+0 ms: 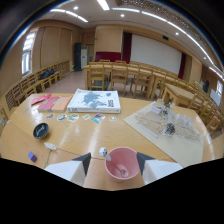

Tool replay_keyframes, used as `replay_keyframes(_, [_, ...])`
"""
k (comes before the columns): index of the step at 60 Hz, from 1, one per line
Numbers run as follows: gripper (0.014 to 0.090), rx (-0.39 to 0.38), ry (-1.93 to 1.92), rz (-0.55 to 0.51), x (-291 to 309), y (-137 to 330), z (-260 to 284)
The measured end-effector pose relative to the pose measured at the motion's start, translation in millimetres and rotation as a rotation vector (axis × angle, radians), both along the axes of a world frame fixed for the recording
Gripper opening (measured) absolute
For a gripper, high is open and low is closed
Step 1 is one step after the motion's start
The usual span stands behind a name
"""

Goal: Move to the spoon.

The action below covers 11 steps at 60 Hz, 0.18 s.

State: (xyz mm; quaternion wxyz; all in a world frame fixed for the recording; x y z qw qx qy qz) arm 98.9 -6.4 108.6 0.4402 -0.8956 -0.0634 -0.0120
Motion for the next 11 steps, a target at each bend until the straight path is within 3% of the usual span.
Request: replay_keyframes(11, [0.0862, -0.005, -0.009, -0.001, 1.2, -0.5, -3.1])
